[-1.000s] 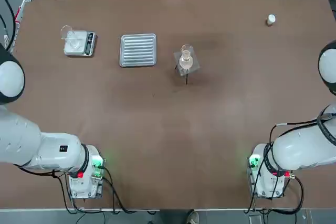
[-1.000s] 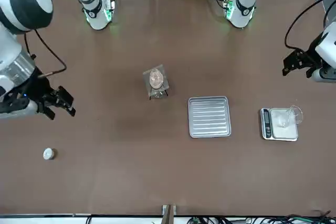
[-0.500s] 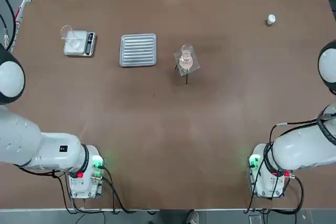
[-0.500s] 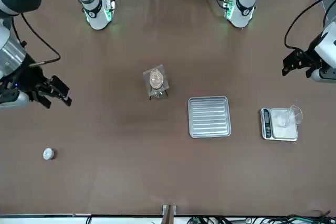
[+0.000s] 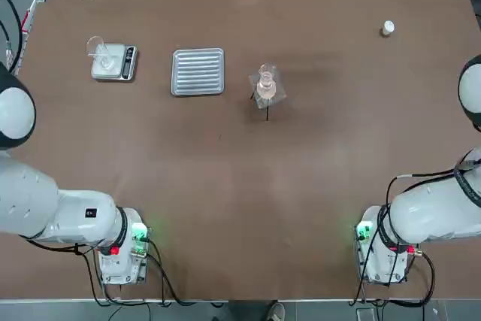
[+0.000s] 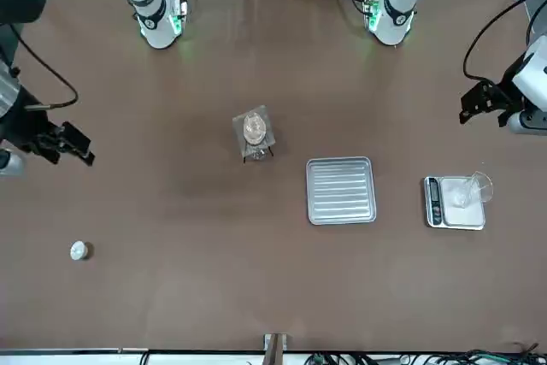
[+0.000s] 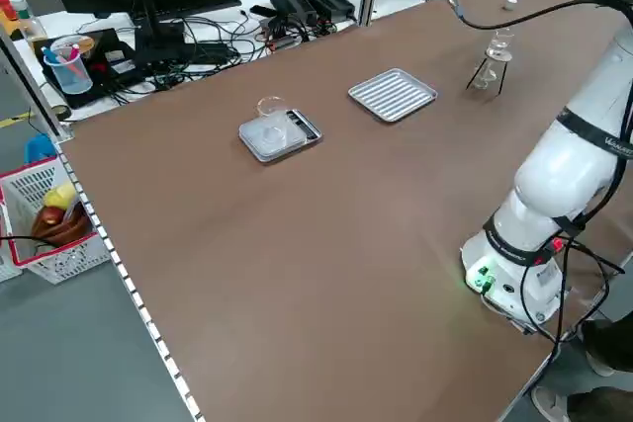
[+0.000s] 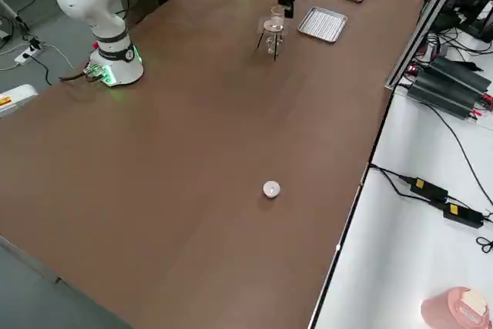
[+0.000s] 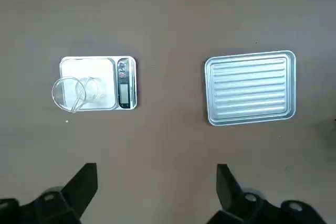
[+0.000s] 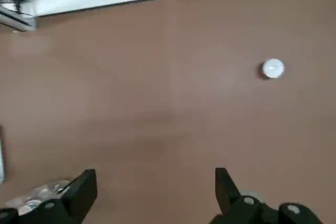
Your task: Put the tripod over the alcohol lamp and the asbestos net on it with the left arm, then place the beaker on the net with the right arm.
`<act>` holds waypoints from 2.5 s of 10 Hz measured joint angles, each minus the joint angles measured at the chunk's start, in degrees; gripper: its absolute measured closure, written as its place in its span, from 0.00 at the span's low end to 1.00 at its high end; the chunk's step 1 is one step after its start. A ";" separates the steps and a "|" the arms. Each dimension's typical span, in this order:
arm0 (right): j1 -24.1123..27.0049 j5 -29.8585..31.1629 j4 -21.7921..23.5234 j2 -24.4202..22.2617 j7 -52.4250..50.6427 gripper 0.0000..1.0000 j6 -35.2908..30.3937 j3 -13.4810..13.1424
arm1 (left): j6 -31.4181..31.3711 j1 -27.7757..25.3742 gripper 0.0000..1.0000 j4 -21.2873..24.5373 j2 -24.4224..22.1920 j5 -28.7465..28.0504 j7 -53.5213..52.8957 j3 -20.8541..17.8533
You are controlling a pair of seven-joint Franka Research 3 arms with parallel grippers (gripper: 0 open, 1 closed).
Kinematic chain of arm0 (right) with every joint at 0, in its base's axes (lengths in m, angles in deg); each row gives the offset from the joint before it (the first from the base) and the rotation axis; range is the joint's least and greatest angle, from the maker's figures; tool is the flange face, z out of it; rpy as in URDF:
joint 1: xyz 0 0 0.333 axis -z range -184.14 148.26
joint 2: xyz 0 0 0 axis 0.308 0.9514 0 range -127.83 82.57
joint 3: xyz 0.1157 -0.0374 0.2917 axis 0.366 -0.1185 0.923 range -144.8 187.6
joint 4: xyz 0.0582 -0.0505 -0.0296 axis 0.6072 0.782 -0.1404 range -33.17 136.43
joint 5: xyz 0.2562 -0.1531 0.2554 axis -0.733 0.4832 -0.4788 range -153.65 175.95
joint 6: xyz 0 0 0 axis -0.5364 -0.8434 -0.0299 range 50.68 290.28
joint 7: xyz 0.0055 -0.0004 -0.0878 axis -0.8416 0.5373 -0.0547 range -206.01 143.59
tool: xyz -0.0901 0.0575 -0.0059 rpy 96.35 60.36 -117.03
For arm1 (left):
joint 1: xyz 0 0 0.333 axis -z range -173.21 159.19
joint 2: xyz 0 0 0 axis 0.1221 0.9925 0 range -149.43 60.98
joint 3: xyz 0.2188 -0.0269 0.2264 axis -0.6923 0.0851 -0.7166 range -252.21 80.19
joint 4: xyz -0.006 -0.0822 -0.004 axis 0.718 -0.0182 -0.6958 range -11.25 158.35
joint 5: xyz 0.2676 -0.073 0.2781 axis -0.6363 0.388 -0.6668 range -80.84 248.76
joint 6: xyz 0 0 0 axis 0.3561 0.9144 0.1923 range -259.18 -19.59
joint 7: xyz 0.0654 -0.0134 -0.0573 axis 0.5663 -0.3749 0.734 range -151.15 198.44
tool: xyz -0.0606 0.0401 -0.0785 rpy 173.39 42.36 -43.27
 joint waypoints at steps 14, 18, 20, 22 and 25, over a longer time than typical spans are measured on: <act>2.08 3.78 7.71 -9.34 -6.50 0.00 -5.48 2.97 | 0.02 -0.23 0.00 0.00 0.01 0.00 0.00 -0.24; 1.58 3.79 9.47 -9.67 -6.48 0.00 -4.41 3.04 | 0.02 -0.16 0.00 0.00 0.01 0.00 0.00 -0.17; 1.49 3.80 9.50 -9.67 -6.48 0.00 -4.31 3.04 | 0.02 -0.09 0.00 0.00 0.01 0.00 0.00 -0.06; 1.46 3.80 9.50 -9.67 -6.48 0.00 -4.17 3.04 | 0.02 -0.07 0.00 0.00 0.01 0.00 0.00 -0.02; 1.47 3.81 9.51 -9.67 -6.48 0.00 -4.14 3.02 | 0.02 0.04 0.00 0.00 0.01 0.00 0.00 0.01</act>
